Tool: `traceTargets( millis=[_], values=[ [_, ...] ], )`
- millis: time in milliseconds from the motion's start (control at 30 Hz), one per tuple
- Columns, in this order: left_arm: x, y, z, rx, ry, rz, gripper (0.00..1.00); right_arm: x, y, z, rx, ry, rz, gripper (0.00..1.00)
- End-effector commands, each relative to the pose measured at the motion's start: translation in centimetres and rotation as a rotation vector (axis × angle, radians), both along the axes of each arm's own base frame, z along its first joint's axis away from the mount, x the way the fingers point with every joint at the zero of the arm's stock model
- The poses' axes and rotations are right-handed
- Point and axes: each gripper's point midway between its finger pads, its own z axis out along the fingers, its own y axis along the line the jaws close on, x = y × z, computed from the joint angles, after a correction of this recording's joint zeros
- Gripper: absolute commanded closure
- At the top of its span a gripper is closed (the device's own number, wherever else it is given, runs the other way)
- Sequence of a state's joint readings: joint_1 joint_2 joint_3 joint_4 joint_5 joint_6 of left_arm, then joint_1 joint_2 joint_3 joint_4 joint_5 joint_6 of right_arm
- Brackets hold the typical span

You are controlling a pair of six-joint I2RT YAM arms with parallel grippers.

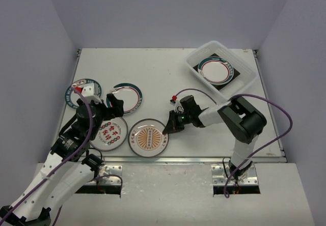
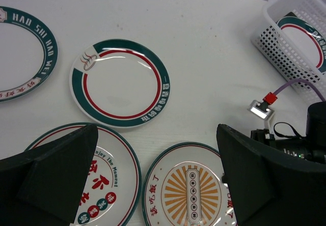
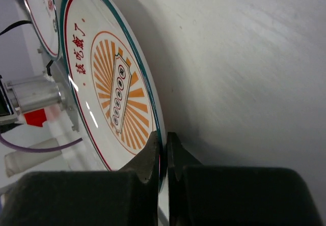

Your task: Place the plates into the plastic bin on the countertop

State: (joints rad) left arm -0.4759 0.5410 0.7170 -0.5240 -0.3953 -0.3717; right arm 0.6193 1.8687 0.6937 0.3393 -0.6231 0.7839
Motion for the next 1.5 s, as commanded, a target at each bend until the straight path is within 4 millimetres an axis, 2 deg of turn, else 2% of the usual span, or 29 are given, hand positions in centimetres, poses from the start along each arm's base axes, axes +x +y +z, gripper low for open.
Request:
traceTargets(
  millis=[0, 67, 100, 133, 167, 267, 300, 400, 500, 533, 600, 667, 700, 733, 767, 900, 1033, 1067, 1100, 1133, 1167, 1233, 1267, 1333, 1400, 1467],
  values=[
    [0.1, 0.0, 1.6, -0.021, -0.050, -0.002, 0.00, 3.3, -3.3, 2.1, -0.153, -0.164, -0.216, 1.00],
    [0.1, 0.0, 1.8, -0.024, -0.056, -0.003, 0.00, 5.0, -4.8, 6.3, -0.118, -0.239, -0.291, 1.00],
    [0.1, 0.0, 1.8, -0.024, -0.056, -0.003, 0.00, 5.8, -5.4, 7.1, -0.113, -0.251, -0.322, 1.00],
    [0.1, 0.0, 1.8, -0.024, -0.056, -0.003, 0.00, 6.8, -6.7, 9.5, -0.092, -0.285, -0.380, 1.00],
    [0.1, 0.1, 1.8, -0.024, -0.057, -0.002, 0.00, 8.6, -9.0, 11.7, -0.076, -0.311, -0.481, 1.00],
    [0.0, 0.3, 1.9, -0.027, -0.063, 0.008, 0.00, 12.2, -14.5, 14.9, 0.000, -0.313, -0.710, 1.00],
    [0.0, 0.3, 1.9, -0.027, -0.063, 0.009, 0.00, 13.9, -17.3, 16.4, 0.045, -0.314, -0.842, 1.00],
    [0.0, 0.1, 1.9, -0.028, -0.061, -0.003, 0.00, 17.2, -23.9, 18.1, 0.119, -0.250, -1.243, 1.00],
    [0.0, -0.1, 1.8, -0.028, -0.059, -0.013, 0.00, 20.0, -28.3, 18.0, 0.059, -0.225, -1.521, 1.00],
    [0.0, -0.1, 1.8, -0.028, -0.059, -0.014, 0.00, 21.2, -29.0, 18.2, 0.055, -0.224, -1.573, 1.00],
    [0.0, -0.1, 1.9, -0.029, -0.062, -0.015, 0.00, 23.5, -29.8, 20.0, 0.091, -0.249, -1.625, 1.00],
    [0.0, -0.2, 1.9, -0.029, -0.064, -0.021, 0.00, 26.2, -31.3, 19.8, 0.086, -0.243, -1.666, 1.00],
    [0.0, -0.3, 1.9, -0.030, -0.063, -0.023, 0.00, 26.3, -31.4, 18.3, 0.056, -0.214, -1.667, 1.00],
    [0.0, -0.4, 1.9, -0.030, -0.064, -0.031, 0.00, 27.3, -31.8, 18.8, 0.055, -0.222, -1.691, 1.00],
    [0.0, -0.4, 1.9, -0.029, -0.064, -0.033, 0.00, 27.6, -32.0, 16.9, 0.022, -0.163, -1.722, 1.00],
    [0.0, -0.5, 1.8, -0.028, -0.062, -0.039, 0.00, 28.5, -32.9, 14.0, -0.017, -0.108, -1.784, 1.00],
    [0.0, -0.7, 1.8, -0.028, -0.062, -0.044, 0.00, 29.2, -33.3, 13.8, -0.042, -0.151, -1.753, 1.00],
    [0.0, -0.7, 1.8, -0.027, -0.062, -0.045, 0.00, 29.5, -33.1, 14.2, -0.036, -0.174, -1.722, 0.95],
    [0.1, -0.7, 1.8, -0.025, -0.062, -0.048, 0.00, 30.0, -32.7, 15.1, -0.024, -0.207, -1.671, 0.71],
    [0.1, -0.8, 1.9, -0.026, -0.064, -0.054, 0.00, 30.4, -32.1, 16.2, -0.010, -0.246, -1.610, 0.38],
    [0.1, -0.9, 1.9, -0.026, -0.066, -0.058, 0.00, 30.4, -31.7, 16.9, 0.001, -0.253, -1.593, 0.25],
    [0.2, -1.0, 1.8, -0.023, -0.061, -0.060, 0.00, 30.1, -31.4, 18.1, 0.003, -0.265, -1.570, 0.06],
    [0.2, -1.0, 1.8, -0.022, -0.058, -0.060, 0.00, 29.6, -31.3, 19.3, -0.005, -0.261, -1.565, 0.02],
    [0.3, -1.0, 1.7, -0.020, -0.053, -0.061, 0.00, 27.9, -31.6, 20.2, -0.107, -0.237, -1.575, 0.01],
    [0.3, -1.0, 1.6, -0.018, -0.051, -0.060, 0.00, 27.2, -31.5, 21.9, -0.162, -0.262, -1.567, 0.01],
    [0.3, -0.9, 1.7, -0.018, -0.053, -0.056, 0.00, 26.8, -30.4, 23.2, -0.158, -0.307, -1.484, 0.01]
  ],
)
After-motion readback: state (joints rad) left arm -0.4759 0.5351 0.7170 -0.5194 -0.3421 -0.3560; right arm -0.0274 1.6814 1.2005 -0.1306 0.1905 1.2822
